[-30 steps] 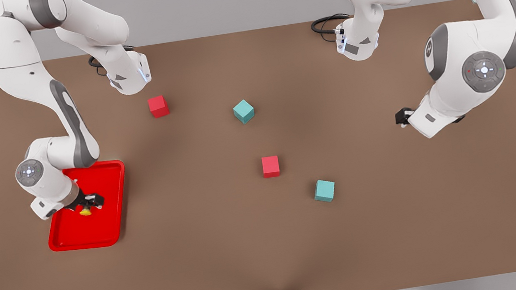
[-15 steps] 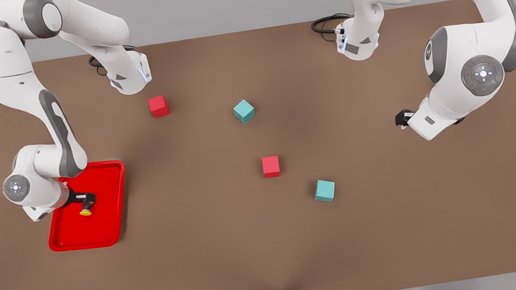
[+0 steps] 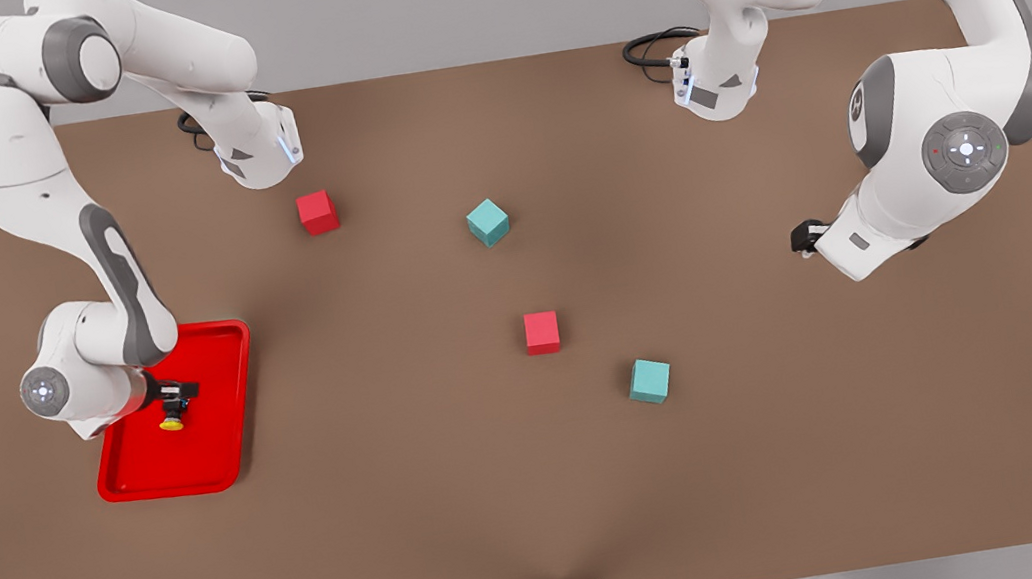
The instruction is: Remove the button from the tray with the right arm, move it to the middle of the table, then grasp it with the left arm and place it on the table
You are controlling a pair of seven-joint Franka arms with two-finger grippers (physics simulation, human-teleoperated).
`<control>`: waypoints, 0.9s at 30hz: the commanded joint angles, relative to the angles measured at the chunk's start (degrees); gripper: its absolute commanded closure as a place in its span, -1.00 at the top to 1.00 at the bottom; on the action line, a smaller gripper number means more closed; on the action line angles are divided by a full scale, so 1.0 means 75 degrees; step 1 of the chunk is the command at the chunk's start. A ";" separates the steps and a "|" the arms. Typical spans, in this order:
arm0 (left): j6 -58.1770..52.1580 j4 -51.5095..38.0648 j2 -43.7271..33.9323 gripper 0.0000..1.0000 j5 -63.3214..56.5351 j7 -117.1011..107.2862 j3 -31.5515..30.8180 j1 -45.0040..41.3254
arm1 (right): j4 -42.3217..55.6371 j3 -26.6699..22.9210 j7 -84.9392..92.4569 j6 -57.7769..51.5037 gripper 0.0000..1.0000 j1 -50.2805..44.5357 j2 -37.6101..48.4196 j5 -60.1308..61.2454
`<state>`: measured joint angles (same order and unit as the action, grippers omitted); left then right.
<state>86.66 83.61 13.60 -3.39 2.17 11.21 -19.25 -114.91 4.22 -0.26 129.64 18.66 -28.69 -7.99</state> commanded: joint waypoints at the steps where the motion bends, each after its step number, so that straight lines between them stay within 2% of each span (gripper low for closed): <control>1: -0.0012 -0.0003 -0.0009 1.00 -0.0005 0.0004 0.0005 0.0001 | 0.0005 0.0000 0.0176 0.0245 1.00 0.0020 -0.0041 -0.0002; 10: 0.0000 -0.0003 0.0038 1.00 -0.0005 0.0004 0.0005 0.0001 | 0.0111 0.0000 0.0234 0.0574 0.97 -0.0003 -0.0276 -0.0002; 11: 0.0000 -0.0003 0.0038 1.00 -0.0005 0.0004 -0.0007 0.0001 | 0.0111 0.0000 0.0304 0.0597 0.85 0.0009 -0.0287 -0.0002; 14: 0.0000 -0.0003 0.0038 1.00 -0.0005 0.0004 0.0005 0.0001 | 0.0111 0.0000 0.0750 0.0597 0.02 0.0032 -0.0287 -0.0002; 15: 0.0000 -0.0003 0.0038 1.00 -0.0005 0.0004 0.0005 0.0001 | 0.0111 0.0000 0.0750 0.0597 -0.01 0.0032 -0.0287 0.0010; 17: 0.0000 -0.0003 0.0085 1.00 -0.0005 0.0004 0.0005 0.0001 | 0.0169 0.0000 0.0890 0.0609 -0.19 0.0044 -0.0299 0.0010; 21: 0.0000 -0.0003 0.0085 1.00 -0.0005 0.0004 -0.0007 0.0001 | 0.0275 0.0094 0.1242 0.0621 -0.23 0.0067 -0.0147 0.0057; 25: 0.0000 -0.0003 0.0085 1.00 -0.0005 0.0004 0.0005 -0.0011 | 0.1024 0.1629 0.1301 0.0258 -0.23 -0.0015 0.0755 0.0151; 27: -0.0012 -0.0003 0.0085 1.00 -0.0005 0.0004 0.0005 -0.0011 | 0.2008 0.1817 0.0621 -0.0797 -0.23 -0.0716 0.0732 0.0151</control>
<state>86.66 83.61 14.30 -3.39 2.20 11.22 -19.34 -101.87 16.97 5.97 130.67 14.31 -23.48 -6.07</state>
